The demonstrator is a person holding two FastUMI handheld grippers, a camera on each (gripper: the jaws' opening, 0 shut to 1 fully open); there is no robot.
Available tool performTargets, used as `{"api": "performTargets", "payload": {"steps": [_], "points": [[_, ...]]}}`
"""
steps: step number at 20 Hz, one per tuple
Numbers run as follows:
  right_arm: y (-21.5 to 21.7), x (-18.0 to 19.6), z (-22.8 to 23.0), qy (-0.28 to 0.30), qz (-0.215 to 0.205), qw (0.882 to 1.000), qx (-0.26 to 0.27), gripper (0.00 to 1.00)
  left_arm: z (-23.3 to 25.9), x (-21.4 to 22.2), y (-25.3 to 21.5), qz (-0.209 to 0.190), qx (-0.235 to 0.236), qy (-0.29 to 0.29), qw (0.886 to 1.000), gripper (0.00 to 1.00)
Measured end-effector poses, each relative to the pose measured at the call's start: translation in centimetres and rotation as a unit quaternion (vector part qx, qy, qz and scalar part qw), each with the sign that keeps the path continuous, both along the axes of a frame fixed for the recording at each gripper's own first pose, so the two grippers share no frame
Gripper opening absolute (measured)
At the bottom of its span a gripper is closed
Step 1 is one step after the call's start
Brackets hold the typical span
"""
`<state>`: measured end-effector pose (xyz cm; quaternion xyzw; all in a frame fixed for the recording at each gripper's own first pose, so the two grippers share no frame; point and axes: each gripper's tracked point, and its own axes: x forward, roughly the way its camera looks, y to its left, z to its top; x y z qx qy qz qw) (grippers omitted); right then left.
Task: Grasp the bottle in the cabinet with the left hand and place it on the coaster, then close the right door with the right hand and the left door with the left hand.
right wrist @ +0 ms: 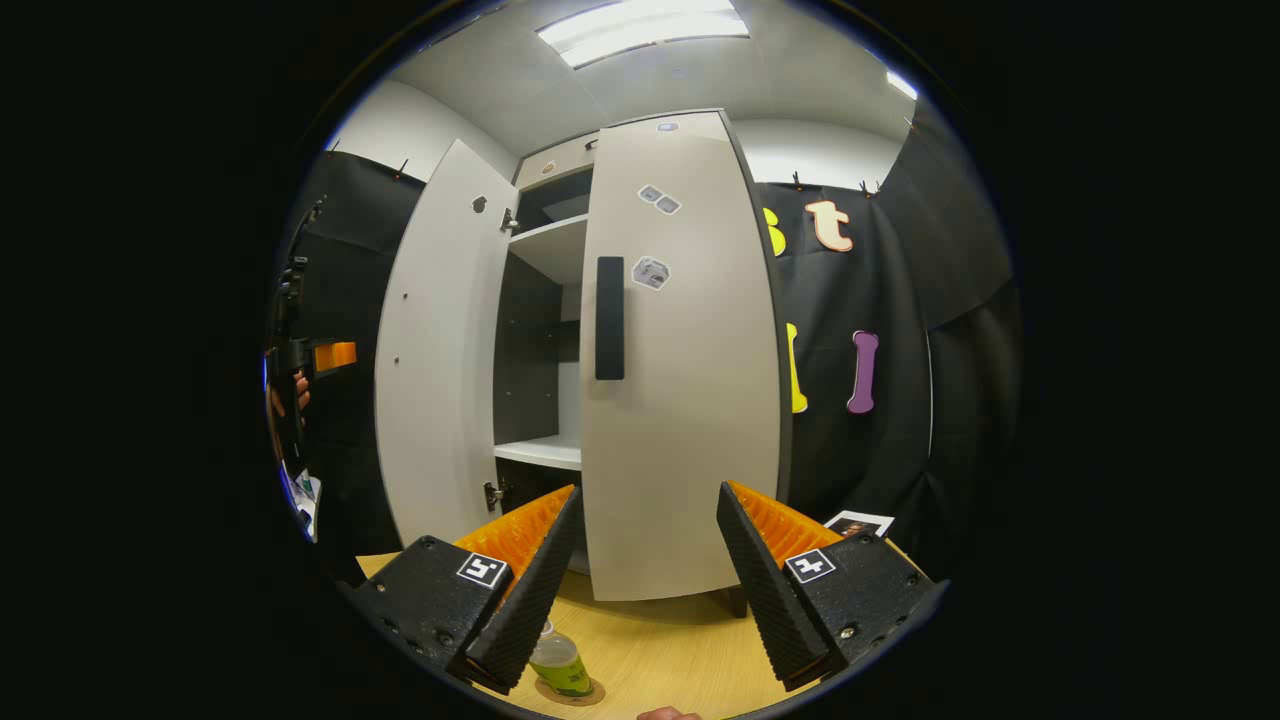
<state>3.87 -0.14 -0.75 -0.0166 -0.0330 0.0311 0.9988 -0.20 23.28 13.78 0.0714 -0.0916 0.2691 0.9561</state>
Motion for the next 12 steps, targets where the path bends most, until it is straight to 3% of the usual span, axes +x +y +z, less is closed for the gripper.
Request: {"api": "performTargets", "payload": {"steps": [1,2,3,9,12], "points": [[-0.4,-0.1,0.2,-0.002,-0.006,1.0,0.0,0.83,0.0,0.5,0.8,0.0,-0.008,-0.003,1.0,0.95],[-1.0,-0.3,0.4,-0.004,-0.014,1.0,0.0,0.83,0.3,1.2,1.1,-0.001,-0.012,-0.008,1.0,0.99],[-1.6,-0.3,0.4,-0.005,-0.022,1.0,0.0,0.83,0.7,2.0,1.3,0.001,-0.014,-0.014,1.0,0.95],[-4.5,-0.5,1.1,-0.008,-0.058,0.998,-0.007,0.83,1.0,4.2,3.4,0.027,0.008,-0.008,1.0,0.94],[-5.3,-0.5,1.5,-0.012,-0.067,0.998,-0.014,0.83,0.8,4.6,2.5,0.001,0.0,-0.004,1.0,0.94]]}}
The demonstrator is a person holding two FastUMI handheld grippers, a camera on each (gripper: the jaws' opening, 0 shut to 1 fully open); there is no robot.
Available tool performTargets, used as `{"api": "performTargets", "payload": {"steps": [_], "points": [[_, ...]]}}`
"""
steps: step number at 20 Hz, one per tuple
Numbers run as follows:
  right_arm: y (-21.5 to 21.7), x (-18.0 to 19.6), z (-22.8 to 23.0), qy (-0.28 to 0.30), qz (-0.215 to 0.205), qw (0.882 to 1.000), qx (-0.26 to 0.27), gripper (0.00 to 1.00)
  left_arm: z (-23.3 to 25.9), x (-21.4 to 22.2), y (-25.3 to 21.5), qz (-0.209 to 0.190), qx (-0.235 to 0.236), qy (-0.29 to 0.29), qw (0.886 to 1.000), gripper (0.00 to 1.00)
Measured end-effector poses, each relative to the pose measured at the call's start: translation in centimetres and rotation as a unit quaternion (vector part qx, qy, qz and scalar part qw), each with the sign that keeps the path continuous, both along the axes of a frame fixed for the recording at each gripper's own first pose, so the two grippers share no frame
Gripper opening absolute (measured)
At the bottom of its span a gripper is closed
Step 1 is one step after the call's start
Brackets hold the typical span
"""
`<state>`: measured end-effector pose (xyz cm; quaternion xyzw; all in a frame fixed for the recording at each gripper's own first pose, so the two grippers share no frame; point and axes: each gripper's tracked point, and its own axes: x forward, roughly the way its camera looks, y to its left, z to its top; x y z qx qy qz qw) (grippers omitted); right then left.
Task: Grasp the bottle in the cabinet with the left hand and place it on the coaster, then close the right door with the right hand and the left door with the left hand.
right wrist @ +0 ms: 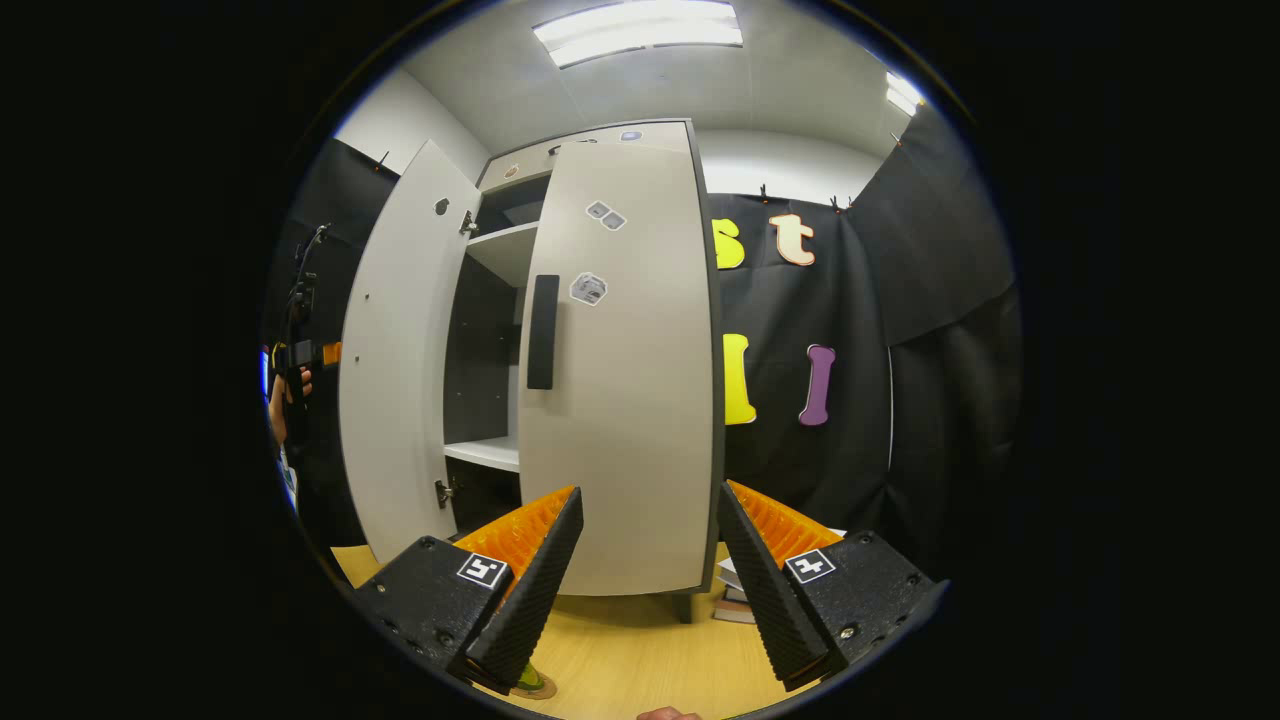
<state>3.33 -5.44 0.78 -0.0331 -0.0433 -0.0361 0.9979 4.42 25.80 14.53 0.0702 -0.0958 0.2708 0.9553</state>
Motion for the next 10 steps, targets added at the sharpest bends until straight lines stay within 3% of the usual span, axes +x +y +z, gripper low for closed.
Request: {"api": "performTargets", "payload": {"steps": [6,10], "points": [[0.1,0.7,0.4,0.0,0.008,1.0,-0.017,0.83,-1.3,1.1,-6.5,-0.104,-0.035,0.018,0.994,0.99],[-0.5,0.2,0.8,-0.002,0.005,1.0,-0.022,0.83,-2.5,3.2,-14.1,-0.226,-0.052,0.038,0.972,0.99]]}}
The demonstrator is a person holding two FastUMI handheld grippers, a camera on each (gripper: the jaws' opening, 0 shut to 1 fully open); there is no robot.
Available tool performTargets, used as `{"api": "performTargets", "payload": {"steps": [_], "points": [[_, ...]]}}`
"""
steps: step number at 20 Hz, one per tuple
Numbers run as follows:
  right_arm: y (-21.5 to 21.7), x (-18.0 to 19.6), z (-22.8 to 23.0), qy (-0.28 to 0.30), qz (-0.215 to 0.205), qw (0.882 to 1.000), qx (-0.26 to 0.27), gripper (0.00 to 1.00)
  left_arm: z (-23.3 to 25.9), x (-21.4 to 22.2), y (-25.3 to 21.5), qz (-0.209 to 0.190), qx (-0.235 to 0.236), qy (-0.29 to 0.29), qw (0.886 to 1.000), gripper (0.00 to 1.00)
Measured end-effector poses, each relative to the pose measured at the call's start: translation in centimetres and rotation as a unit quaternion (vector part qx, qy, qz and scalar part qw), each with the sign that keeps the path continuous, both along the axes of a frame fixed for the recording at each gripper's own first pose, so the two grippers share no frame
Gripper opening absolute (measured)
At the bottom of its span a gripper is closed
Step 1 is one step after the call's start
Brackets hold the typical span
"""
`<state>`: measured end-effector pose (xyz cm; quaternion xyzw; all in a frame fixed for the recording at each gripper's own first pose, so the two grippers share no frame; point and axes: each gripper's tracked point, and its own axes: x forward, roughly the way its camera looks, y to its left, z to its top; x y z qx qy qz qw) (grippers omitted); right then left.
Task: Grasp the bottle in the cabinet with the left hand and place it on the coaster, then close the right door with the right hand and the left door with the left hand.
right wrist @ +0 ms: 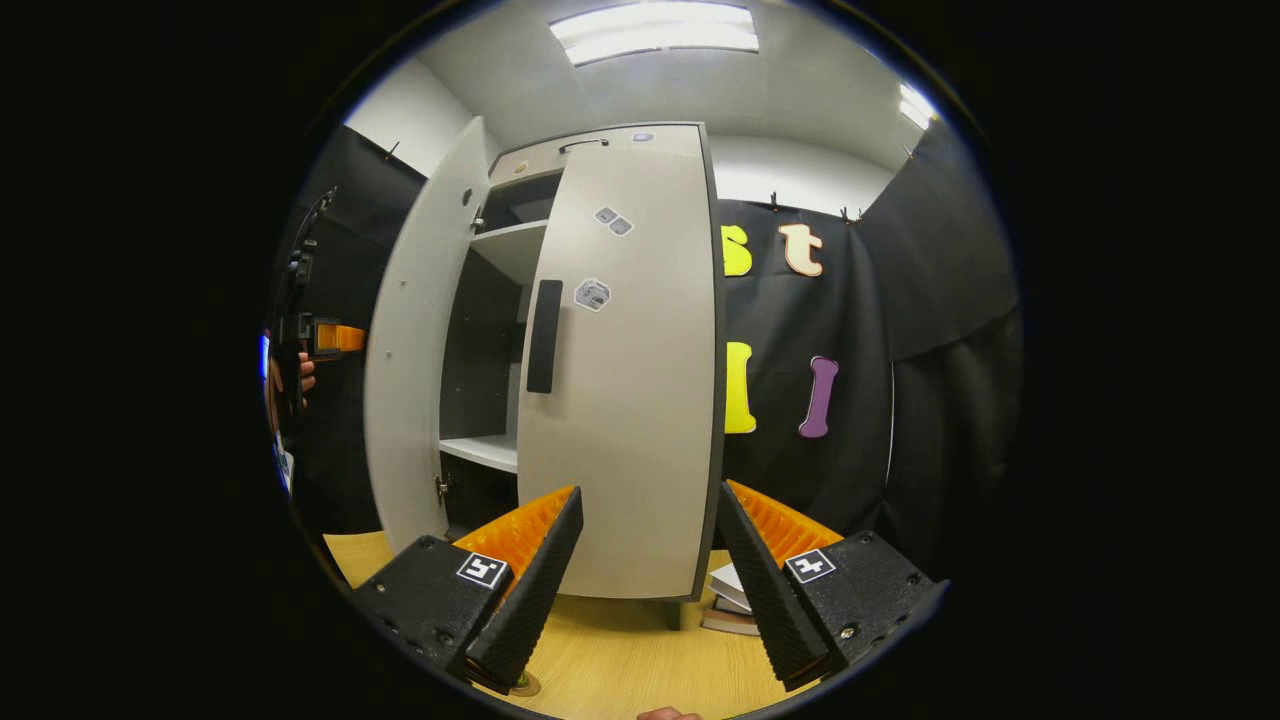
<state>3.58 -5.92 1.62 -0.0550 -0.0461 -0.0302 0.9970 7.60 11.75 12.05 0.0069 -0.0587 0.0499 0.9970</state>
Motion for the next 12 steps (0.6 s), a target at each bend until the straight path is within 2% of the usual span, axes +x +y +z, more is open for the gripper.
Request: {"api": "performTargets", "payload": {"steps": [3,4,6,7,8,12], "points": [[-0.8,-0.9,-0.3,0.002,-0.01,1.0,0.005,0.83,0.0,0.1,-1.7,-0.017,-0.007,0.0,1.0,0.99],[-1.2,-1.2,-0.3,0.002,-0.015,1.0,0.006,0.83,0.1,0.1,-1.9,-0.019,-0.009,-0.003,1.0,0.95],[-1.5,-2.1,-0.1,0.004,-0.026,1.0,0.004,0.83,0.0,0.4,-1.9,-0.023,-0.011,-0.004,1.0,0.95],[-1.8,-2.2,-0.1,0.005,-0.029,1.0,0.004,0.83,-0.1,0.5,-2.1,-0.024,-0.011,-0.002,1.0,0.99],[-2.0,-2.3,-0.1,0.004,-0.031,1.0,0.006,0.83,-0.3,0.3,-2.2,-0.024,-0.01,0.0,1.0,0.99],[-2.0,-2.4,-0.3,0.006,-0.03,0.999,0.012,0.83,0.0,0.2,-1.9,-0.004,0.027,-0.015,1.0,1.0]]}}
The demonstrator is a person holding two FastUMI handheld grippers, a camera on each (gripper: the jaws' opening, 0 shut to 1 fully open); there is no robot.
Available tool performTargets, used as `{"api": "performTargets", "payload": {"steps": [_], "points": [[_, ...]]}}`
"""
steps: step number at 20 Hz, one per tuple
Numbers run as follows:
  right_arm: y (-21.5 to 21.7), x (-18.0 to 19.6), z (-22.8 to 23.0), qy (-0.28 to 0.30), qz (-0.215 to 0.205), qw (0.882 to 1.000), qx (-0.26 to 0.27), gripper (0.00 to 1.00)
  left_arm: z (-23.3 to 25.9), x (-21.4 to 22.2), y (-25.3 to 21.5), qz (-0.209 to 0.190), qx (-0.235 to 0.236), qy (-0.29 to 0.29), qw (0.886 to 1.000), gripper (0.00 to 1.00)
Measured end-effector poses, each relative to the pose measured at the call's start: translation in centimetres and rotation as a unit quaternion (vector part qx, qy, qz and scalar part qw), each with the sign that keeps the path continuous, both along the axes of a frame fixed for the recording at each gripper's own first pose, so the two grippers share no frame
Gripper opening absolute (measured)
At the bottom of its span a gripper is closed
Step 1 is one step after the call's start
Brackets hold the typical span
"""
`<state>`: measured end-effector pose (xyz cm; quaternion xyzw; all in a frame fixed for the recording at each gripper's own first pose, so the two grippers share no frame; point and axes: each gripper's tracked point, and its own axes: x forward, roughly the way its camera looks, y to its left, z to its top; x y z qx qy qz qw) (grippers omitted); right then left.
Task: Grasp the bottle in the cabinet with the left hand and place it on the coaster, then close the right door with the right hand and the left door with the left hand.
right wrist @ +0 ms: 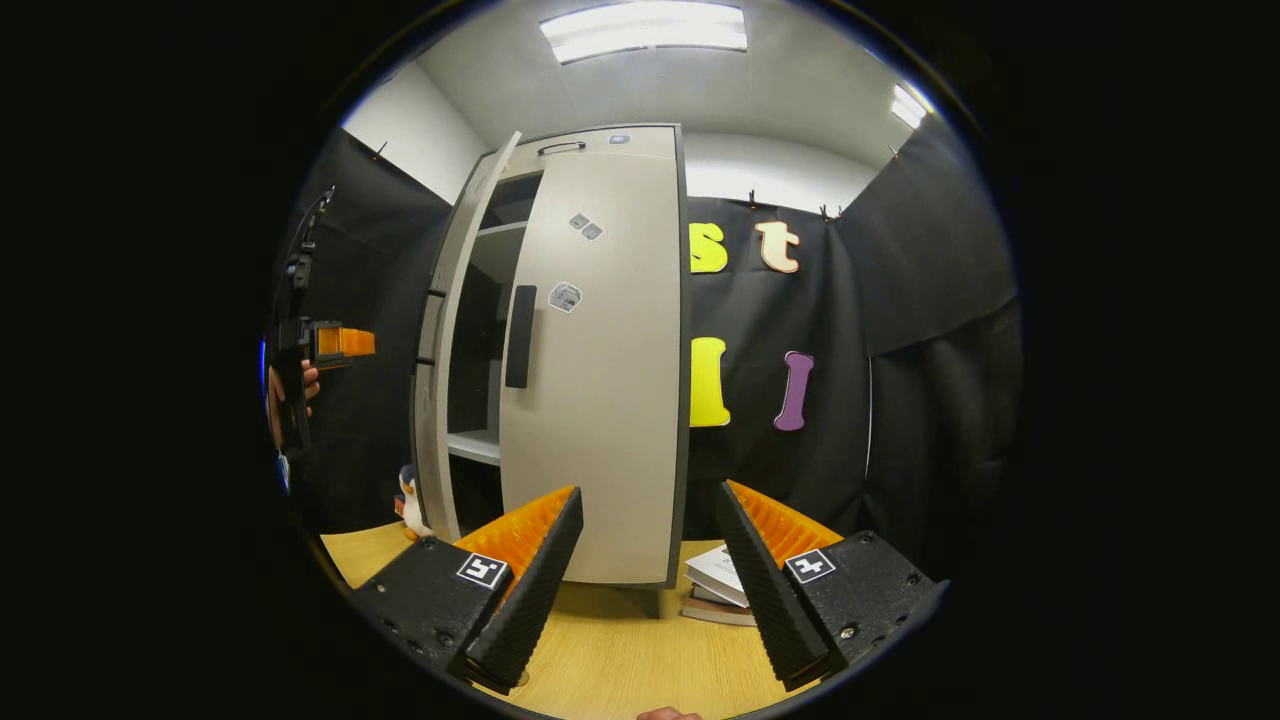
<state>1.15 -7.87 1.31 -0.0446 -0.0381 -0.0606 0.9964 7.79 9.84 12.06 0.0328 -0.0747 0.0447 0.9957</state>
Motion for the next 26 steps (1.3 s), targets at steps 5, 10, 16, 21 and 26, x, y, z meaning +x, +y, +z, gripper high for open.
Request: {"api": "performTargets", "payload": {"steps": [5,10,16,21,26], "points": [[1.3,0.1,-0.5,0.001,0.015,1.0,0.016,0.83,-1.9,-2.0,-1.7,0.004,0.016,0.0,1.0,0.99],[3.2,0.1,-1.1,0.005,0.041,0.999,0.017,0.83,-6.5,-3.7,-3.2,0.004,-0.009,0.013,1.0,0.99],[5.2,0.9,-2.4,0.031,0.071,0.997,0.03,0.83,-12.4,-5.3,-4.5,0.018,-0.018,0.043,0.999,0.95],[5.3,1.6,-1.4,0.023,0.077,0.996,0.027,0.83,-14.7,-5.9,-4.9,0.026,-0.019,0.065,0.997,0.95],[5.7,2.1,-1.1,0.025,0.084,0.995,0.036,0.83,-15.5,-5.7,-4.9,0.026,-0.015,0.081,0.996,0.95]]}}
